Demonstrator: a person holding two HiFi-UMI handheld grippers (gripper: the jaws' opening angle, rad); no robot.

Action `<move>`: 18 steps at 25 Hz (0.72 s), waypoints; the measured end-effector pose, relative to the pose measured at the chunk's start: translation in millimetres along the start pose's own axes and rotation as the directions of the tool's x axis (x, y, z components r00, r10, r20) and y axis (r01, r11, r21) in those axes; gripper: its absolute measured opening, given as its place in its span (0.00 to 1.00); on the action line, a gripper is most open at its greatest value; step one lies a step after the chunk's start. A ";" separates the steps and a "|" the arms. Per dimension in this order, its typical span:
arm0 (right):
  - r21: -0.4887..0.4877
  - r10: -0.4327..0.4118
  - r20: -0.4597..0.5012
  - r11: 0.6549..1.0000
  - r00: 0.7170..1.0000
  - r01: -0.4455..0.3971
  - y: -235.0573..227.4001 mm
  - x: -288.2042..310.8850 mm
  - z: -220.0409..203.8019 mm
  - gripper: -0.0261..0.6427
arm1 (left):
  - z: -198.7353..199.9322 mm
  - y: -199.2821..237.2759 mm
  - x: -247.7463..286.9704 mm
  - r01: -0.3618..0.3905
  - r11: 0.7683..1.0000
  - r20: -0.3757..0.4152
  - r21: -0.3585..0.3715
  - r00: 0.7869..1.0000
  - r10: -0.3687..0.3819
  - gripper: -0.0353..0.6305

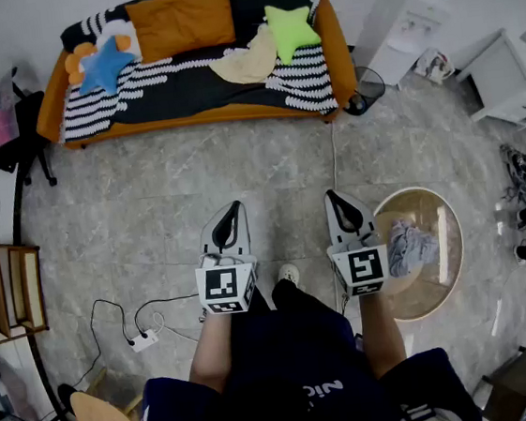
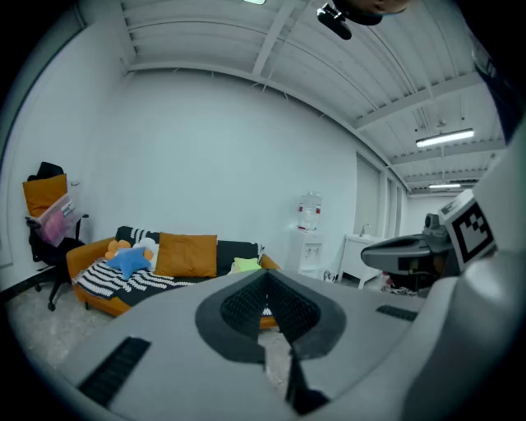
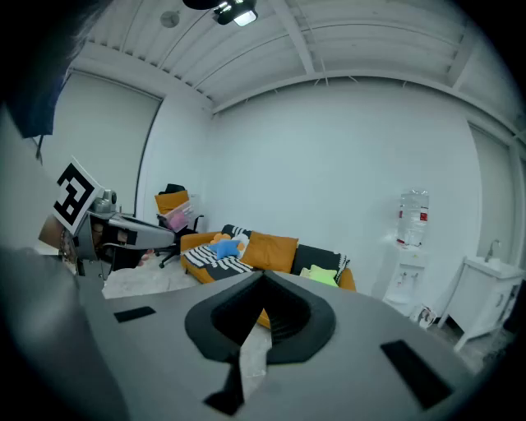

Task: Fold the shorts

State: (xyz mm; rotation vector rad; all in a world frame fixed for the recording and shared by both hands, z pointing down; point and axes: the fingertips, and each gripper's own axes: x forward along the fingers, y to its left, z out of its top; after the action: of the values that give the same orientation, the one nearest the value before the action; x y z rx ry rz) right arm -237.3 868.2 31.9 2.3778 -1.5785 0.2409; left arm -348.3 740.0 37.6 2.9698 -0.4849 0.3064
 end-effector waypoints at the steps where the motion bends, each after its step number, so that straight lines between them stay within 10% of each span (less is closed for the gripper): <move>1: -0.007 0.001 0.000 1.000 1.000 -0.001 -1.6 -4.2 -1.2 0.05 | -0.6 -7.9 -1.6 0.010 1.000 -0.002 0.009 1.000 -0.010 0.06; 13: 0.039 0.018 0.016 0.999 1.000 -0.019 -9.2 -20.0 -11.2 0.06 | -3.1 -40.3 -0.4 0.073 0.997 -0.021 0.004 0.997 -0.073 0.06; 18: 0.070 0.103 0.000 0.992 0.995 -0.103 8.8 -9.4 -7.3 0.48 | -10.1 -48.1 1.6 0.203 0.978 -0.053 -0.054 0.977 -0.206 0.55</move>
State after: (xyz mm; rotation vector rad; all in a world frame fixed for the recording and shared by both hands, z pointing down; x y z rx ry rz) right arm -249.0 875.4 37.3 2.3480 -1.7201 0.3265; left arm -332.9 786.3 43.8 2.9209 -0.1752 0.3537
